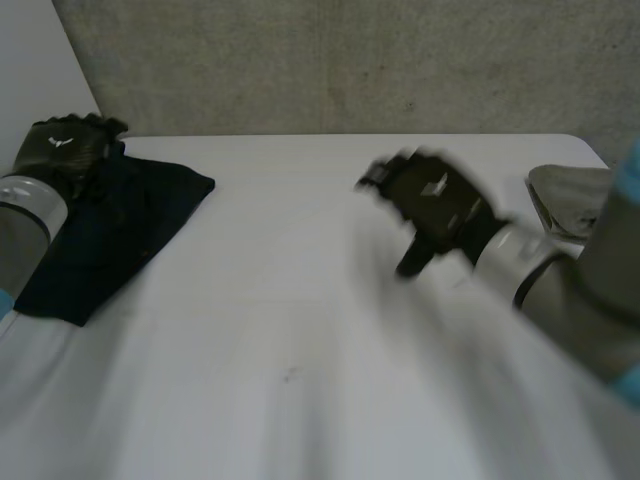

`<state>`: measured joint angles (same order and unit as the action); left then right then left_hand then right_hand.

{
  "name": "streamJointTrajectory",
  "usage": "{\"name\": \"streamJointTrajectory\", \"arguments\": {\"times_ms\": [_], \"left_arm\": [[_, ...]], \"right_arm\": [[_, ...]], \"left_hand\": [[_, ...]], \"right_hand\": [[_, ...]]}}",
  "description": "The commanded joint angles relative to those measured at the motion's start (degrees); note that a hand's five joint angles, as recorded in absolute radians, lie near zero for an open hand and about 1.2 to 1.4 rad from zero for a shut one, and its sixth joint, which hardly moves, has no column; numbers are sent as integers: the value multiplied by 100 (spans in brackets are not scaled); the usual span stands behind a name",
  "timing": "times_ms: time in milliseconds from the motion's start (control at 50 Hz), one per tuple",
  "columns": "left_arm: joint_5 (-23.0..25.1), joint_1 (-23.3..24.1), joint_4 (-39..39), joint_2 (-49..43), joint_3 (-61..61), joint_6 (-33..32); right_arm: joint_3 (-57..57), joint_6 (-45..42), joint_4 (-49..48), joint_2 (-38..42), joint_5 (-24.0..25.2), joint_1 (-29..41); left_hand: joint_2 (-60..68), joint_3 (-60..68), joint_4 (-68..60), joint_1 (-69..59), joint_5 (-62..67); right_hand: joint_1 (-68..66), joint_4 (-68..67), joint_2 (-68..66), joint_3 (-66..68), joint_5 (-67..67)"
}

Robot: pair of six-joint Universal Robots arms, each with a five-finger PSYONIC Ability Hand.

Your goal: Fold the laundry.

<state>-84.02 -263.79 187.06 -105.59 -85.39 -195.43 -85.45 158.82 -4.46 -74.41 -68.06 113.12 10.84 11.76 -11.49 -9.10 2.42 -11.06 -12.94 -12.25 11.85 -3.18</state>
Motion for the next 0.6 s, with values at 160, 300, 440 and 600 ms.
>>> {"name": "streamJointTrajectory", "arguments": {"times_ms": [160,300,440,600], "left_arm": [[0,-937,49,-1912,787,-2500],[-53,-1105,49,-2571,1218,-2816],[-88,-1210,58,-3125,1525,-3264],[-799,-912,163,-2968,1552,-3204]], "right_arm": [[-2090,-519,-608,49,-138,773],[-2292,-528,-749,5,-138,747],[-2363,-527,-758,-30,-147,738],[-2328,-527,-758,-205,-296,492]], "left_hand": [[-84,-176,149,-90,-242],[-84,-176,149,-90,-242],[3065,2972,-2999,-3239,2907],[6916,6824,-6851,-7090,6758]], "right_hand": [[106,294,225,-185,318],[106,294,225,-185,318],[106,294,225,-185,318],[106,294,225,-185,318]]}}
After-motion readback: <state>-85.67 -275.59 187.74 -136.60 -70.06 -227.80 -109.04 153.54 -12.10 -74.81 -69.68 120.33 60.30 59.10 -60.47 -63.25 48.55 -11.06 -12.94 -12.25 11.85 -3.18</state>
